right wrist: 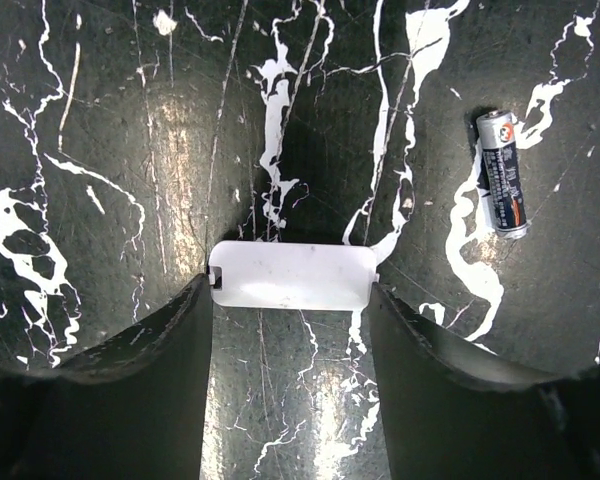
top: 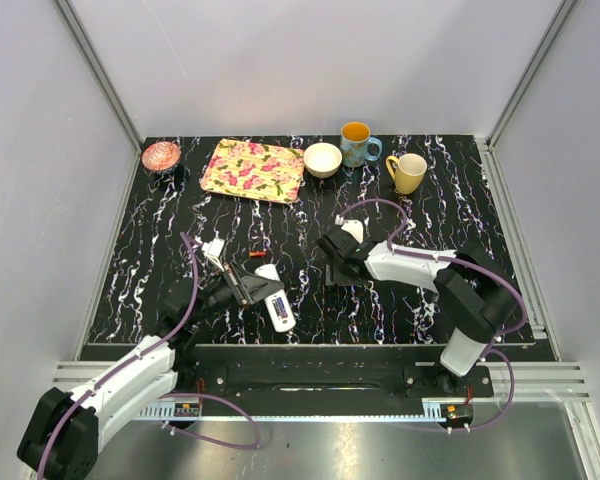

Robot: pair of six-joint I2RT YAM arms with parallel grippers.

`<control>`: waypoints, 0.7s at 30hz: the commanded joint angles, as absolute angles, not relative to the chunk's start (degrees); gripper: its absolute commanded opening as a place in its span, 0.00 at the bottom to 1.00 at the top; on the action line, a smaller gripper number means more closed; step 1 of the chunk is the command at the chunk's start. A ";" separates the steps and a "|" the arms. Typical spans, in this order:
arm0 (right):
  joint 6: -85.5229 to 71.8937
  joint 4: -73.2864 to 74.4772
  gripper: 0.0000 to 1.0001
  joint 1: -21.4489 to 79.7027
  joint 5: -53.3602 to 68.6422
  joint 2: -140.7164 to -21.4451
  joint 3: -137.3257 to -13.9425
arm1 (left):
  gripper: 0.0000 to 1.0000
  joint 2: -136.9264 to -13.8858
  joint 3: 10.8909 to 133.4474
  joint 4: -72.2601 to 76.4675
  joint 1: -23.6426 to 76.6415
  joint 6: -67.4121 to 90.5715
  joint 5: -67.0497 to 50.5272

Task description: Load the batteries into the remote control

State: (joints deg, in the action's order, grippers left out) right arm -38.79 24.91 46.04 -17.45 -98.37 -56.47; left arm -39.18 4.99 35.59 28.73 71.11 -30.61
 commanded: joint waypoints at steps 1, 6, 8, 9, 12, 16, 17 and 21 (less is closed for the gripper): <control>-35.17 23.99 0.50 45.97 -11.16 -101.16 -53.96 | 0.00 -39.20 5.01 38.58 28.48 70.49 -29.62; -26.74 23.29 0.45 46.05 -8.97 -101.86 -54.32 | 0.00 -38.23 4.83 38.32 28.48 70.66 -29.88; -23.83 23.12 0.43 46.05 -7.31 -101.69 -54.49 | 0.00 -37.53 4.57 37.80 28.39 70.58 -29.88; -21.56 23.29 0.43 46.05 -6.42 -101.60 -54.93 | 0.00 -37.36 4.40 37.88 28.39 70.58 -29.88; -16.72 23.99 0.41 46.05 -3.35 -101.34 -56.42 | 0.00 -37.18 4.13 37.97 28.48 70.58 -29.97; -10.39 25.13 0.38 46.58 -0.44 -101.42 -60.55 | 0.00 -37.44 3.87 38.84 28.48 70.75 -30.50; -7.50 25.57 0.37 46.76 -0.35 -101.60 -62.47 | 0.00 -37.44 3.87 38.93 28.48 70.75 -30.76; 3.04 28.38 0.36 47.99 -0.18 -102.74 -67.91 | 0.00 -37.00 3.87 38.93 28.39 70.58 -31.38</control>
State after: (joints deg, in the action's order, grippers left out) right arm -10.15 24.99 46.33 -3.75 -101.32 -61.60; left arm -37.87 3.99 35.62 28.73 70.94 -30.74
